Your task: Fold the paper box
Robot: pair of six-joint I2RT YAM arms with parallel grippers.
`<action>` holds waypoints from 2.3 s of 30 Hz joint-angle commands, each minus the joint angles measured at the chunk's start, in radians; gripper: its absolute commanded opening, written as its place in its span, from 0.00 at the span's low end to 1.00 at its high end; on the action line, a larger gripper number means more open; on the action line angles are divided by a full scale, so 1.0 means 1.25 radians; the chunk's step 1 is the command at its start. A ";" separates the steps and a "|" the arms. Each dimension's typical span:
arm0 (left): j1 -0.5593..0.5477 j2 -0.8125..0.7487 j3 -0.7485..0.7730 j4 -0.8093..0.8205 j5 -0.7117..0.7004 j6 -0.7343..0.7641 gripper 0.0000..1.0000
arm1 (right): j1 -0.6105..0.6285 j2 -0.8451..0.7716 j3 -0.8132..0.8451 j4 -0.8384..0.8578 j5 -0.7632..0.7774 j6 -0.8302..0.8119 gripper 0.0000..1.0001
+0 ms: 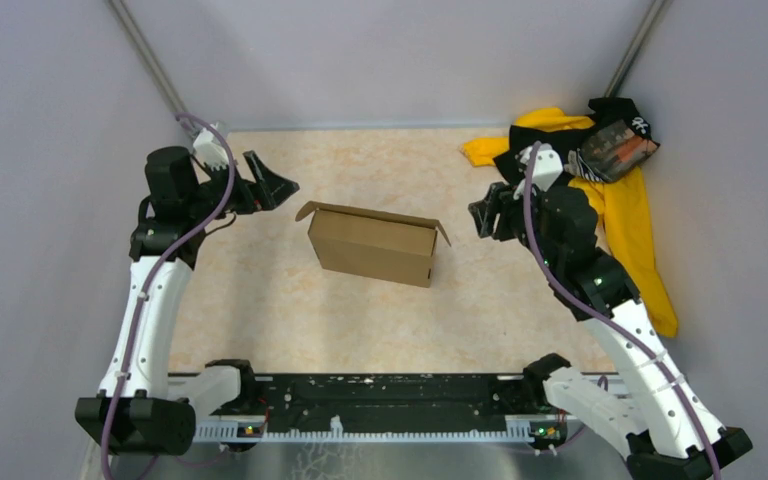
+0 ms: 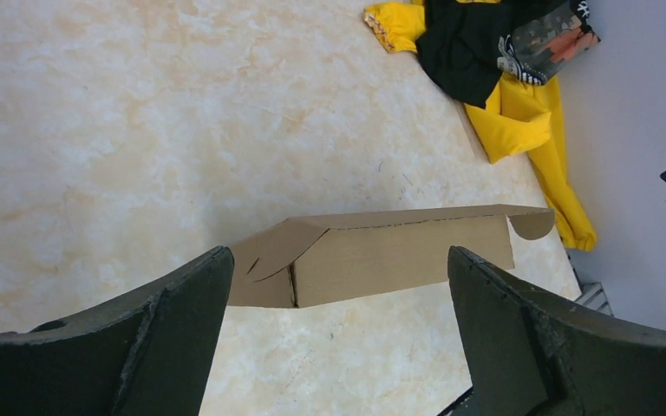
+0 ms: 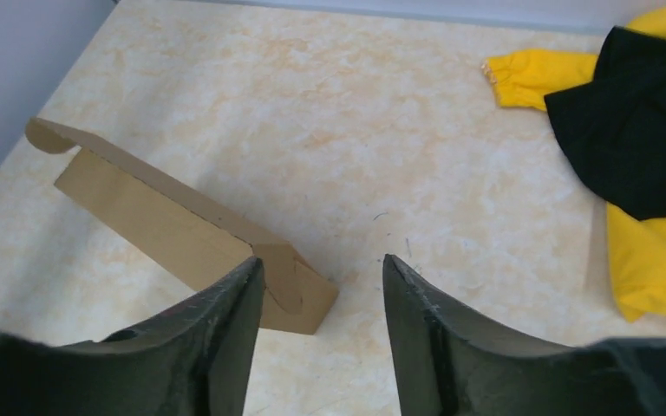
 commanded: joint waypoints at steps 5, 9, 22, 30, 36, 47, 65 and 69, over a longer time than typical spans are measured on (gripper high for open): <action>-0.049 -0.020 -0.014 -0.060 -0.096 0.113 0.99 | 0.029 0.113 0.079 -0.068 -0.075 -0.058 0.39; -0.142 -0.055 -0.034 -0.051 -0.173 0.151 0.99 | 0.054 0.072 0.037 -0.035 -0.080 -0.079 0.50; -0.365 -0.069 -0.018 -0.087 -0.498 0.236 0.99 | 0.227 0.098 -0.005 -0.038 0.113 -0.125 0.49; -0.452 -0.043 0.009 -0.124 -0.680 0.283 0.99 | 0.245 0.121 -0.029 -0.003 0.171 -0.120 0.41; -0.459 -0.053 0.008 -0.115 -0.717 0.310 0.99 | 0.245 0.145 -0.030 0.017 0.186 -0.122 0.37; -0.458 -0.054 -0.013 -0.087 -0.648 0.330 0.99 | 0.245 0.162 -0.030 0.027 0.184 -0.122 0.32; -0.385 -0.015 -0.046 -0.057 -0.606 0.345 0.86 | 0.245 0.180 -0.025 0.030 0.170 -0.117 0.29; -0.375 -0.010 -0.055 -0.047 -0.583 0.346 0.80 | 0.245 0.185 -0.024 0.032 0.169 -0.118 0.28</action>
